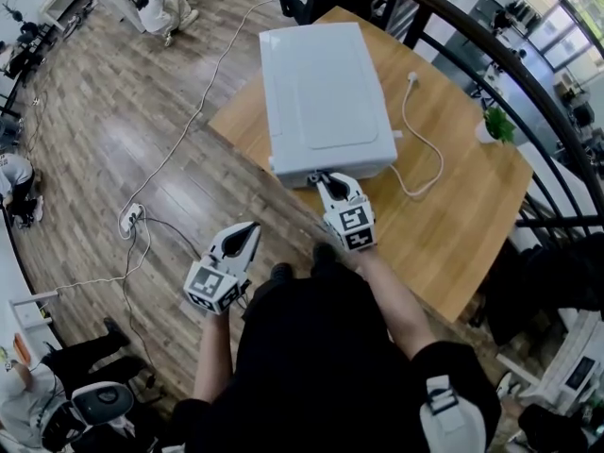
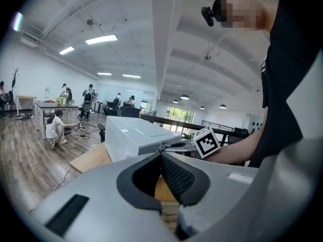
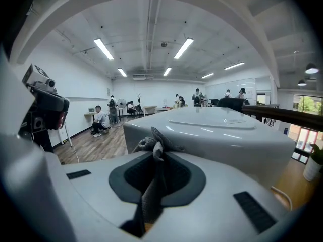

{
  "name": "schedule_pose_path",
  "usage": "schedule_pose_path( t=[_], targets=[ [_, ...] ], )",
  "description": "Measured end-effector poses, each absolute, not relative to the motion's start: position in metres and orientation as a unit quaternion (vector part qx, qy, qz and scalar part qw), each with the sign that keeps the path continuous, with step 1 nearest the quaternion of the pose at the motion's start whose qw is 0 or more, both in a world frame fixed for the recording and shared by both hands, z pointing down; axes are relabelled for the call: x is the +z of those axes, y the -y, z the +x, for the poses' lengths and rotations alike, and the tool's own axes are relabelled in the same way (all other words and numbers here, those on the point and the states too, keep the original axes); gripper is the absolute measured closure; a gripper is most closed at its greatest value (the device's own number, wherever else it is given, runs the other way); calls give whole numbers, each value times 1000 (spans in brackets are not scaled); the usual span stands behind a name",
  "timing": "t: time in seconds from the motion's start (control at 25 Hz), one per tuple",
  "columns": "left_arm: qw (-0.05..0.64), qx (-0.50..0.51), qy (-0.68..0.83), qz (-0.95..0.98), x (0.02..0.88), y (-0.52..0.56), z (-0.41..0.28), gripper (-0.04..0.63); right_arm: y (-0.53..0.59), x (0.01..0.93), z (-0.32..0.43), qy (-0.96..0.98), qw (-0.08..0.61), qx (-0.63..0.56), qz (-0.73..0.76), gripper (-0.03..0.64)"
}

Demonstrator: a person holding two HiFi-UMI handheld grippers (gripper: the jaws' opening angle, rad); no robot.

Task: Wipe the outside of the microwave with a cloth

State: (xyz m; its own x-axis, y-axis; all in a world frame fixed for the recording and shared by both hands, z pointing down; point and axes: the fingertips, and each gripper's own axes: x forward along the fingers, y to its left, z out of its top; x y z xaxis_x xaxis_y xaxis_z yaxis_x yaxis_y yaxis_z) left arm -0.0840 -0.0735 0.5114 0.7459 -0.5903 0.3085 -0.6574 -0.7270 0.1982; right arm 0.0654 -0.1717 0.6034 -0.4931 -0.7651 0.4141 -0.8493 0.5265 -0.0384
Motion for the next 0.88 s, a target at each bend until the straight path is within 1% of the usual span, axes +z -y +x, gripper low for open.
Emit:
schedule_pose_path(
  t=[0.32,0.48,0.72,0.88],
  targets=[
    [159,119,330,923,511,79,-59,595,173,601,93,849,176,116,484,586],
    [145,109,322,929,514,82,-52,595,172,602,105,845,178,116,490,586],
    [153,111,320,928,512,85,-41,595,172,604,122,838,185,115,500,584],
    [145,106,317,931,510,87,-38,595,172,603,133,832,186,116,509,584]
  ],
)
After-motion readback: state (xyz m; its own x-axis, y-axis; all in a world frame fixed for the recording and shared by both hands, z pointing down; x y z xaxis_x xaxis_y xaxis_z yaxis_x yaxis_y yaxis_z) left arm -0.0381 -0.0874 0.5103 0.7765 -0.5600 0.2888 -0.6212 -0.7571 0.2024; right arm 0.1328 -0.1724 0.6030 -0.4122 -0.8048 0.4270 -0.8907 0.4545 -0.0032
